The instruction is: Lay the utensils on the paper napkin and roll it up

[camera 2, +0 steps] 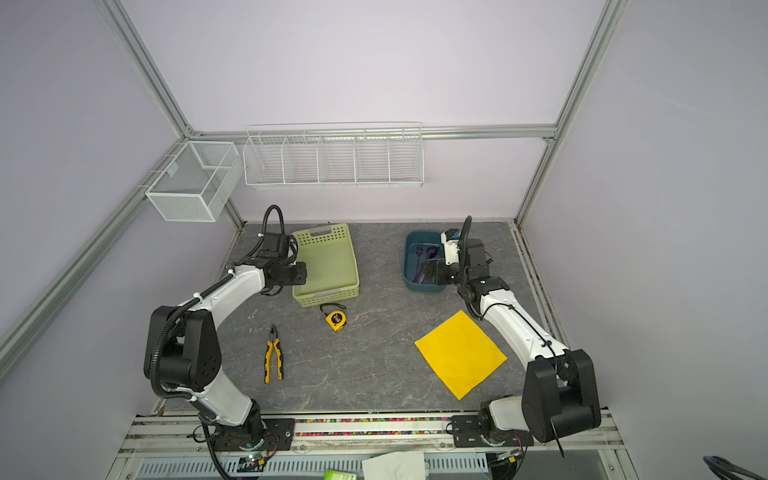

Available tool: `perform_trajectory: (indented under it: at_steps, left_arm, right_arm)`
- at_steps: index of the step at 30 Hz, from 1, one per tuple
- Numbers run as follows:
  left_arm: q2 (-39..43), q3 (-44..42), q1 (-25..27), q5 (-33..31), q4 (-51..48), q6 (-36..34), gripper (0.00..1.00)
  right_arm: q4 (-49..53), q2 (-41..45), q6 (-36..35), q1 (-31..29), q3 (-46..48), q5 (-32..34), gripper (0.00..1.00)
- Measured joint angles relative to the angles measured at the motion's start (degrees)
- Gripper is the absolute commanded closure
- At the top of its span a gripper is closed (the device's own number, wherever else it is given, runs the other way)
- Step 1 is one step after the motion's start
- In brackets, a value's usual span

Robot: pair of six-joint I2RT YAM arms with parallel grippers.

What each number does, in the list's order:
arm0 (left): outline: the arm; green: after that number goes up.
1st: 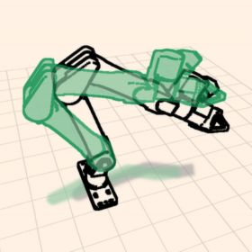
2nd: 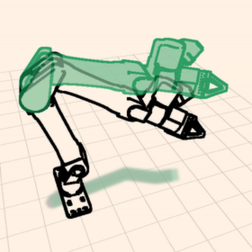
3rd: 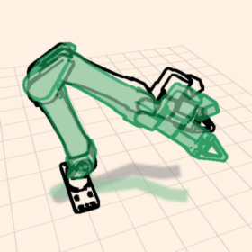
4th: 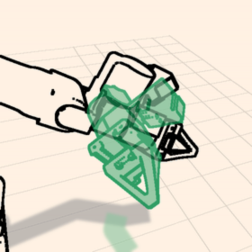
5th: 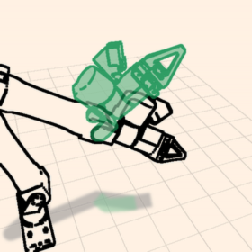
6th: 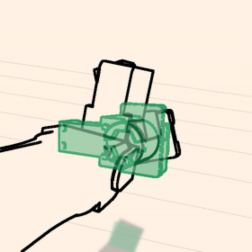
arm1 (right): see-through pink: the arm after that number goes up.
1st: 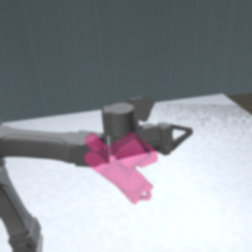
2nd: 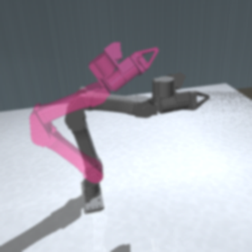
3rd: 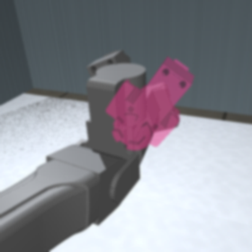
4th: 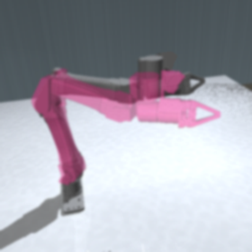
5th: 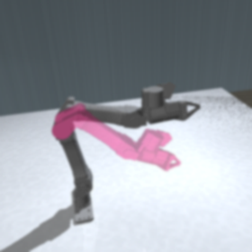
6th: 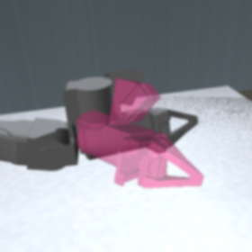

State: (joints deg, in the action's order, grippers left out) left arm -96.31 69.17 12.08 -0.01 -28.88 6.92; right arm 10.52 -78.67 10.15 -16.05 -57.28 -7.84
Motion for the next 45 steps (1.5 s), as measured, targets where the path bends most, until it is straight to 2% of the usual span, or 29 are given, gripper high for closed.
perform_trajectory:
  at_steps: [3,9,16,26,37,45]
  left_arm:
    - [0.09,-0.02,-0.07,-0.11,-0.37,0.07,0.62]
    - [0.31,-0.02,-0.07,-0.28,-1.29,0.04,0.62]
    - [0.55,0.04,-0.07,-0.42,-2.29,-0.11,0.61]
    - [0.85,0.07,-0.07,-0.37,-2.78,-0.13,0.61]
    - [3.02,0.07,-0.07,-0.37,-2.75,-0.13,0.61]
    - [3.74,0.07,-0.07,-0.35,-2.82,-0.13,0.61]
  right_arm:
    - [4.61,-0.07,1.60,-1.86,-1.27,1.25,0.19]
    - [16.96,-0.02,5.40,-2.95,-1.46,4.76,0.19]
    - [24.55,3.67,11.52,-6.97,4.81,1.05,0.23]
    - [23.47,2.10,19.61,-9.01,14.95,-8.74,0.25]
    - [17.97,-3.13,21.59,-10.38,17.00,-10.84,0.25]
    - [13.35,-6.67,23.37,-14.47,15.04,-12.55,0.25]
